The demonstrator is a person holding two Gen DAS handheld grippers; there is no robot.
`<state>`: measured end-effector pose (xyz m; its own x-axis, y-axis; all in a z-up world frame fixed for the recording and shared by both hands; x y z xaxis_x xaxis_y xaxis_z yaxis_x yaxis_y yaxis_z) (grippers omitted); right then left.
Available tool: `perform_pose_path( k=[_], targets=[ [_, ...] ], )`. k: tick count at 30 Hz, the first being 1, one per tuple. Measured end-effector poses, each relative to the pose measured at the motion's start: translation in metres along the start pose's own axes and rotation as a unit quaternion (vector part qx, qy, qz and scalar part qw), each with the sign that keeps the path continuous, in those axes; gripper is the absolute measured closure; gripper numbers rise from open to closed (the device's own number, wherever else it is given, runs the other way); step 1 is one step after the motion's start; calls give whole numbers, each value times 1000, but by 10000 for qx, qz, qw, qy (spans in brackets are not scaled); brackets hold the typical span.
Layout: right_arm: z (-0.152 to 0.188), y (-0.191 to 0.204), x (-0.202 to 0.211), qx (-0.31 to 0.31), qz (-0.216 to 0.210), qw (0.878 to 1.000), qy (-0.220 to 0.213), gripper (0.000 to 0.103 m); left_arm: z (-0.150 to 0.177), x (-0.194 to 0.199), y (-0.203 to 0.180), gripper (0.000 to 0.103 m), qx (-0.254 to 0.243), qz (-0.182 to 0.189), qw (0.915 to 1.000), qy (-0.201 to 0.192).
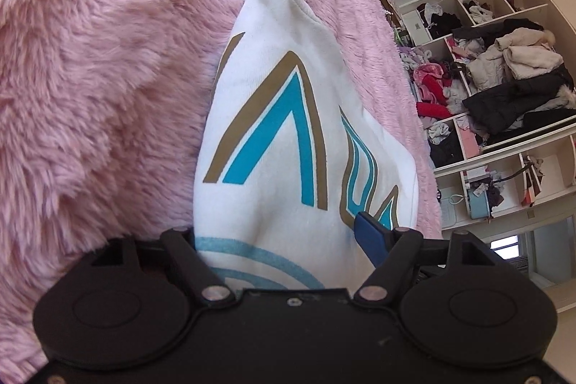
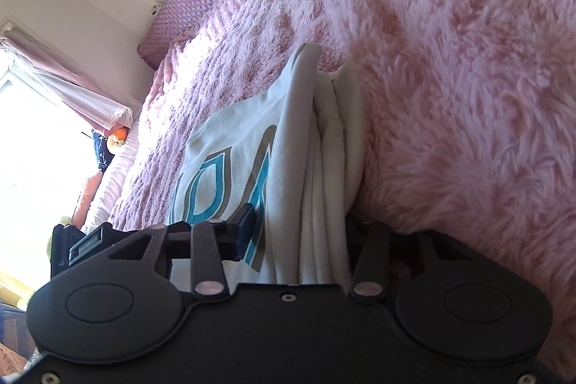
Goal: Fold small clothes
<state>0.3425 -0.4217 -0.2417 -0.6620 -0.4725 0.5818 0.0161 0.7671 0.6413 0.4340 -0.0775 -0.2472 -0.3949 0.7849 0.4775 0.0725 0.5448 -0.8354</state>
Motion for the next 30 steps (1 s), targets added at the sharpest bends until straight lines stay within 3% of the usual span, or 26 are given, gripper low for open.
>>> perform_pose_path(
  k=[3,5,7,11,17,26,30],
  targets=[
    [-1,11,5,17,209,9998,-64,73,1,2,-11,42,-118,-319,9994,-76],
    [-4,25,12,143,457,9987,-166,78,1,8,-21,59,-160,-372,9990,-170],
    [-6,44,19,392,725,9963,-255,78,1,15,-29,69,-219,-383,9988,-230],
    [-12,82,35,1009,1023,9890,-341,79,-4,39,-41,76,-334,-176,9991,-216],
    [-17,153,33,1483,479,9872,-339,80,-20,116,-46,76,-690,-238,9957,-575],
    [25,270,-83,1590,-693,9848,52,80,-72,284,13,77,-787,-1240,9782,-1472],
    [48,295,-136,1816,-693,9809,98,80,-87,319,65,77,-691,-1349,9729,-1749]
  ],
)
Point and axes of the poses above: each gripper's, at about its wrist camera, not at the fingertips, and x roughly against the way its jaws point, y to its left, z to its underside, the point moved 1 cm from there along -x, roughly the way its jaws point, and after that the axes turned 7 degrees about z, right-handed, at the moved point
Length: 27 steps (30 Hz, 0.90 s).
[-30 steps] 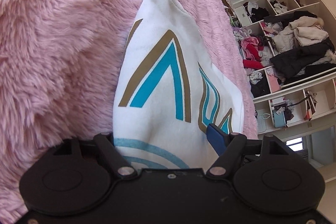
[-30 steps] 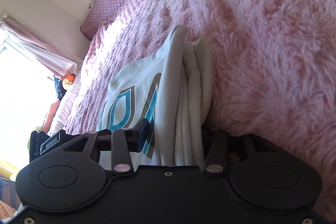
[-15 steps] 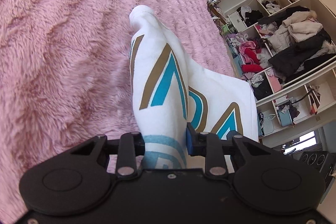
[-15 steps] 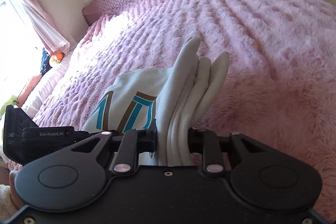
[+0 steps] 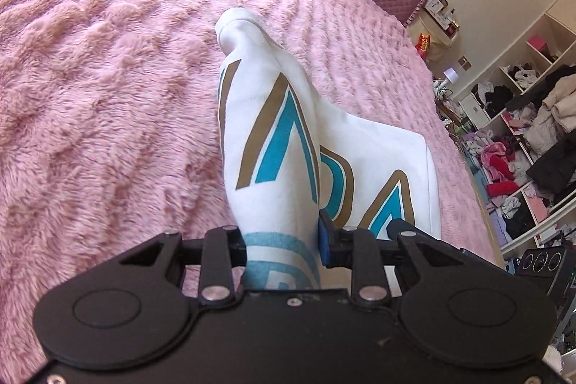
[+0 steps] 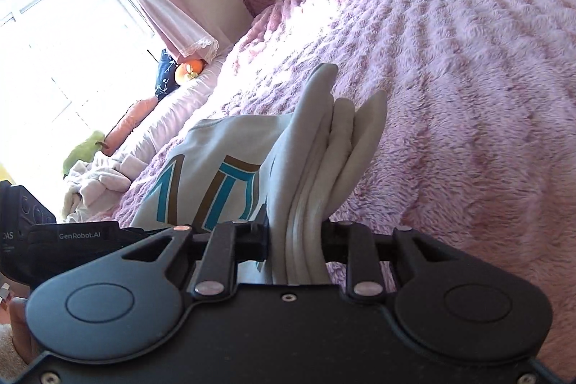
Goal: Fold small clothes
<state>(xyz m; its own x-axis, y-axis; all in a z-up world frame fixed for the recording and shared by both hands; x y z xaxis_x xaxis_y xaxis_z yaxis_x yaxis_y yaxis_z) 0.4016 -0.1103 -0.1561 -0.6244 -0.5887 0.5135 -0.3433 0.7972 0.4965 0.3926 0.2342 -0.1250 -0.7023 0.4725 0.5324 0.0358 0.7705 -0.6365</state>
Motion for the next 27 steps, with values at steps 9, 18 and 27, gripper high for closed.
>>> perform_pose_path(
  k=[9,18,27],
  targets=[
    [30,-46,-55,-560,232,9963,608,57,31,-23,103,52,902,162,9958,-11],
    [81,-89,6,-1573,-951,9653,1852,52,112,30,106,42,1763,1041,9759,754],
    [65,-40,34,-1061,-243,9829,1483,80,104,59,81,85,1665,992,9788,660]
  ],
)
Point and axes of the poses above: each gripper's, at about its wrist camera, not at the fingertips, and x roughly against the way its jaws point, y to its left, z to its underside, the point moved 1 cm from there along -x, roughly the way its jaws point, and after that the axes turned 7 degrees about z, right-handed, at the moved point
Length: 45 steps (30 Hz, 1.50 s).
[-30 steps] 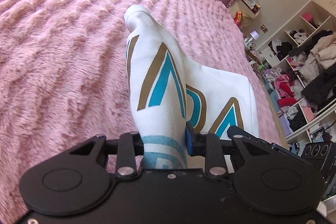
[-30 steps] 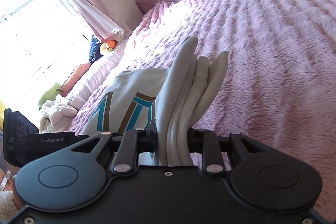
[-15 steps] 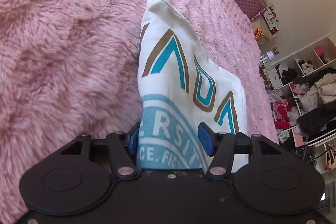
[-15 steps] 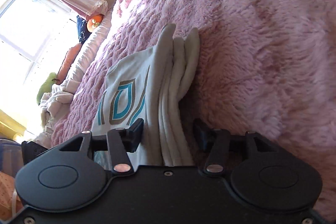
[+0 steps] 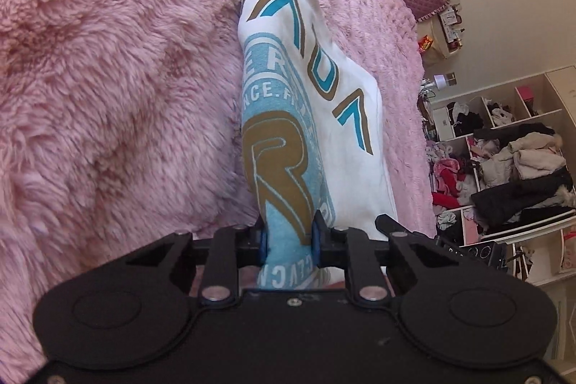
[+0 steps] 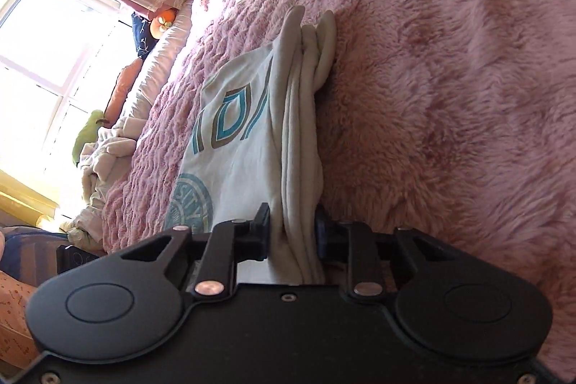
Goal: Fold small clothes
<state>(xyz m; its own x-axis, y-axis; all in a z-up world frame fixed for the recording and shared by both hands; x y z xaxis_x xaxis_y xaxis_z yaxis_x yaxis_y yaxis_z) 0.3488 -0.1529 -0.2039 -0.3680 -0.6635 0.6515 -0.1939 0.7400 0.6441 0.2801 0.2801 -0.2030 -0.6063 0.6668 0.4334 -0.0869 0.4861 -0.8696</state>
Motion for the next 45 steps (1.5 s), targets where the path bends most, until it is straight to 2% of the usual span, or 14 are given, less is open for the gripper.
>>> perform_pose_path(
  k=[3,5,11,14,16,20,25,26,29,33,36,39,42,45],
  targets=[
    [12,-4,7,87,138,9999,57,80,16,0,3,85,-269,-144,9993,203],
    [22,-13,0,364,480,9981,102,79,27,-6,14,71,-399,-537,9971,364],
    [22,-10,21,578,896,9941,-185,58,46,28,18,68,-463,-599,9964,386],
    [23,21,44,1206,1201,9825,-750,58,43,54,-9,59,-960,-848,9918,-13],
    [28,47,52,1717,1188,9723,-1047,58,39,61,-26,57,-1172,-792,9894,-328],
    [44,81,34,2533,1180,9534,-1139,75,33,40,-53,56,-1590,-738,9826,-608],
    [58,73,-1,2597,1876,9436,-834,85,41,3,-40,56,-1458,-888,9848,-329],
    [62,67,-4,2640,2096,9380,-813,93,45,-8,-35,56,-1389,-917,9857,-272],
    [71,49,-5,2568,2072,9417,-662,99,54,-15,-15,54,-1319,-858,9872,-264],
    [62,56,1,2589,1964,9436,-639,99,43,-5,-23,56,-1137,-702,9907,-270],
    [42,74,8,2622,1654,9441,-1118,98,21,3,-55,53,-1732,-803,9789,-732],
    [13,94,-7,2822,1676,9307,-1614,97,-10,-6,-76,47,-2242,-1144,9608,-1163],
    [-12,93,-34,2747,1887,9278,-1676,97,-37,-29,-73,47,-2230,-1566,9544,-1217],
    [-23,78,-58,2672,2380,9215,-1512,97,-55,-56,-59,47,-1987,-2055,9537,-937]
  ],
)
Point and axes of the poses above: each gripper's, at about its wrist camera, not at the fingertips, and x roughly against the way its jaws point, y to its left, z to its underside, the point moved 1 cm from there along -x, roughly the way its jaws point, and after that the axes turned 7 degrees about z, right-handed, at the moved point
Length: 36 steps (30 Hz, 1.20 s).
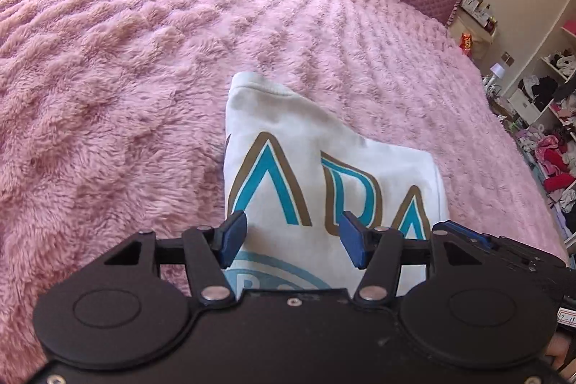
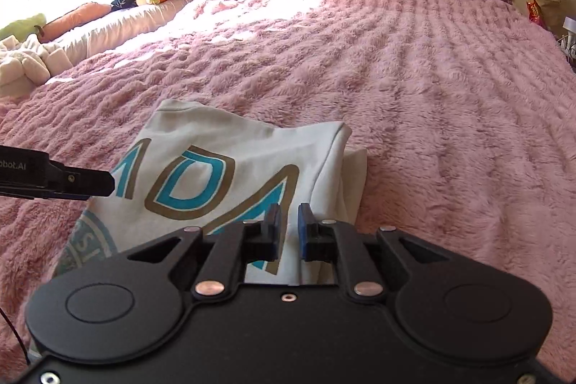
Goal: Fold small clothes
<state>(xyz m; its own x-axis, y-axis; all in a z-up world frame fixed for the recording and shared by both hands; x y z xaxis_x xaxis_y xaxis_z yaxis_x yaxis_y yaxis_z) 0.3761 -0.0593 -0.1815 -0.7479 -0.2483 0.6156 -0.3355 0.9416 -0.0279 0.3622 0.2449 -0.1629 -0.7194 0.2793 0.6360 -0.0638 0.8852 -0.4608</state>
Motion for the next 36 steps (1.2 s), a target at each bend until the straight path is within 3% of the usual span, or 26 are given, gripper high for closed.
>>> perform_pose_path(
  k=[3,5,11,14,17,22,28,33,36],
  targets=[
    [9,-9,-12,-125,-69,9997,195,98,4,-21,5,46,-145,-208,9994,232],
    [6,-11,-9,-152,-105,9996,228,97,1,-24,8,45,-165,-140,9993,310],
    [-25,0,-4,-6,-254,9983,-517,96,-43,-22,12,45,114,382,9990,-220],
    [-36,2,-29,17,-67,9991,-422,96,-55,-42,11,45,261,475,9984,-130],
    [-34,-6,-57,-81,129,9998,-90,96,-58,-65,11,45,202,267,9994,57],
    [-32,-4,-65,46,257,9997,-3,96,-56,-81,11,44,161,146,9996,165],
    [-39,-4,-31,-129,176,9997,-71,96,-49,-40,-7,44,-9,206,9998,-48],
    [-29,-4,27,-255,-19,9996,-145,93,2,20,-37,43,-489,240,9983,-202],
    [-4,-2,60,-287,-142,9994,-128,92,42,39,-44,42,-476,265,9984,-145]
  ],
)
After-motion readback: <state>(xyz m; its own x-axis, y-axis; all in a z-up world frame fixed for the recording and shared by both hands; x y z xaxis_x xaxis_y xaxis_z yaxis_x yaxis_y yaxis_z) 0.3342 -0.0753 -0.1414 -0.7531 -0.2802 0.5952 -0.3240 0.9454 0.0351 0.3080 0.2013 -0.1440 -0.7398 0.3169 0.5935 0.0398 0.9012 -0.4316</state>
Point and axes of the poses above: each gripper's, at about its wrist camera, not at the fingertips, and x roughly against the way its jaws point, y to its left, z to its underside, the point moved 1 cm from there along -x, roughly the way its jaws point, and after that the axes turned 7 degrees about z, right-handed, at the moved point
